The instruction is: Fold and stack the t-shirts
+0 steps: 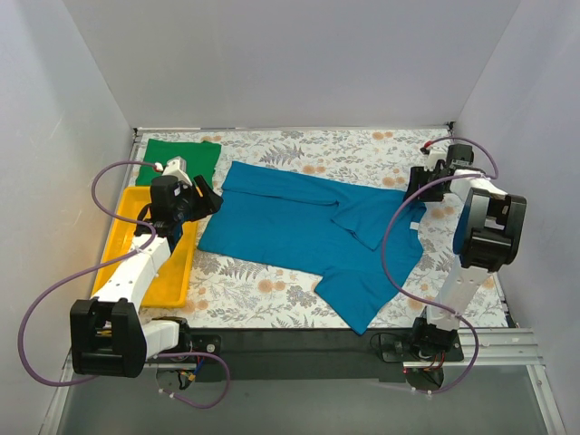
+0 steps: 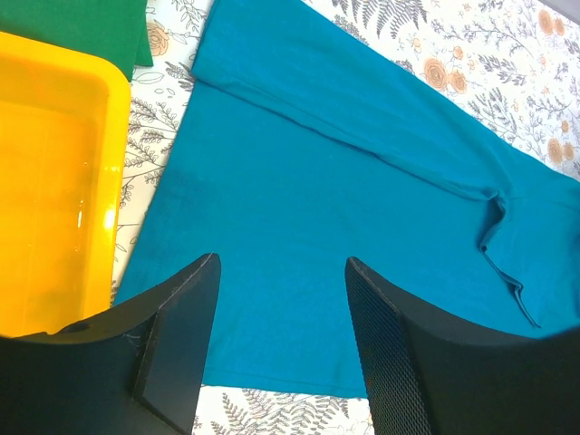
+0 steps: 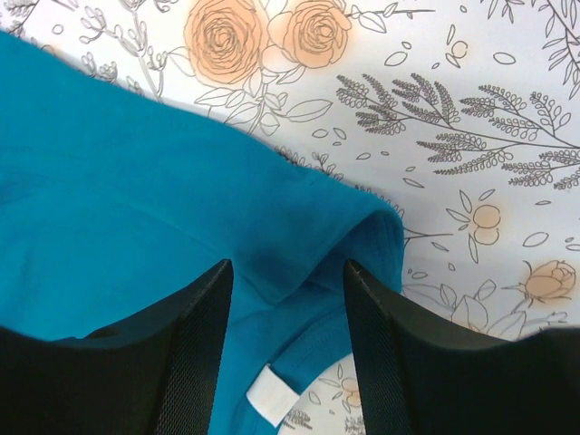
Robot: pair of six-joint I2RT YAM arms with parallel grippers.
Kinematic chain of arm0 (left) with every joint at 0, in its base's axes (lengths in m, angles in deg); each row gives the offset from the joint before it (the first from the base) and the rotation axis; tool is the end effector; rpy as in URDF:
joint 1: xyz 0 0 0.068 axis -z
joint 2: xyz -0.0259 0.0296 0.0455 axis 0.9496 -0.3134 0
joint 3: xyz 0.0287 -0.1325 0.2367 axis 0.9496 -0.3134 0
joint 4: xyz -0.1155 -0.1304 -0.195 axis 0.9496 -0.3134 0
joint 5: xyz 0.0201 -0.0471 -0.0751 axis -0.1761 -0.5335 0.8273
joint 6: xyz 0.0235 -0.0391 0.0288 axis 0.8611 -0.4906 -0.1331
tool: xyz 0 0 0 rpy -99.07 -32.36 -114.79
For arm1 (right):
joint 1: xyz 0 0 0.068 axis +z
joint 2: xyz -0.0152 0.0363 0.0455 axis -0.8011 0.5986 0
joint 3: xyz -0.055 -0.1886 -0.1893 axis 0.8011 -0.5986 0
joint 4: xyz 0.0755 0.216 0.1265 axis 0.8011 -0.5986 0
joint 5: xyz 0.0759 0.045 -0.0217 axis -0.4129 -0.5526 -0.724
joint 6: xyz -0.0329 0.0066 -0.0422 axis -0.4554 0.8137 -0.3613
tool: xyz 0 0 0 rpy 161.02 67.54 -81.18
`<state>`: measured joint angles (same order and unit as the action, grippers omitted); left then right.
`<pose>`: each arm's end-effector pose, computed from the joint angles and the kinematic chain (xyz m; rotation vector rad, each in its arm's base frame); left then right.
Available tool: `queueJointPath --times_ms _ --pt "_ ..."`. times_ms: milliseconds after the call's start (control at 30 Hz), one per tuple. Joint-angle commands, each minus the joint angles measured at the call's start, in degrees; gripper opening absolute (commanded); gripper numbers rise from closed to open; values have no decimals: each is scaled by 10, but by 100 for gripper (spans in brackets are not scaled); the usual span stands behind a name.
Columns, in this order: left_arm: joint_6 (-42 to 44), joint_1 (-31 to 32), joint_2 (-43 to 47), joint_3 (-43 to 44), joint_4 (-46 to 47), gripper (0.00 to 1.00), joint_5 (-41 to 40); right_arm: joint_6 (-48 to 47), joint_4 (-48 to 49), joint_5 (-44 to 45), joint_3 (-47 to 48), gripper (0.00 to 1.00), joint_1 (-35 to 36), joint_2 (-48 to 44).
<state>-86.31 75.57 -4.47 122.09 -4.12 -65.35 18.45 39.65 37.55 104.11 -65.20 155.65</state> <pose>0.2599 -0.0241 0.2490 -0.9979 2.0219 -0.8581 0.3989 -0.0716 0.1812 -0.1622 2.4648 0.2781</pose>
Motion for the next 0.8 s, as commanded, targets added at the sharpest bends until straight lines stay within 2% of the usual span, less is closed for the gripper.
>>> queueJointPath --times_ms 0,133,167,233,267,300,400,667,767 --pt "6 -3 13 -3 10 56 -1 17 10 -16 31 58 -8 14" --pt "7 -3 8 -2 10 56 -1 17 10 -24 39 46 -10 35" --pt "7 -3 7 -2 11 56 -2 17 10 -23 45 35 -10 38" --pt "8 -3 5 -3 10 56 -2 14 12 -23 53 22 -10 46" --pt "8 -3 3 -3 10 56 -2 13 14 -18 62 9 -10 48" --pt "8 -3 2 -3 9 56 -3 13 15 -15 67 7 -10 53" --pt "10 -3 -4 -4 10 56 -2 6 20 -2 94 2 -10 69" --pt "10 -3 -28 -1 9 56 -1 4 17 29 223 1 -10 151" --pt "11 -3 -33 0 8 56 -2 1 -5 8 254 1 -13 171"
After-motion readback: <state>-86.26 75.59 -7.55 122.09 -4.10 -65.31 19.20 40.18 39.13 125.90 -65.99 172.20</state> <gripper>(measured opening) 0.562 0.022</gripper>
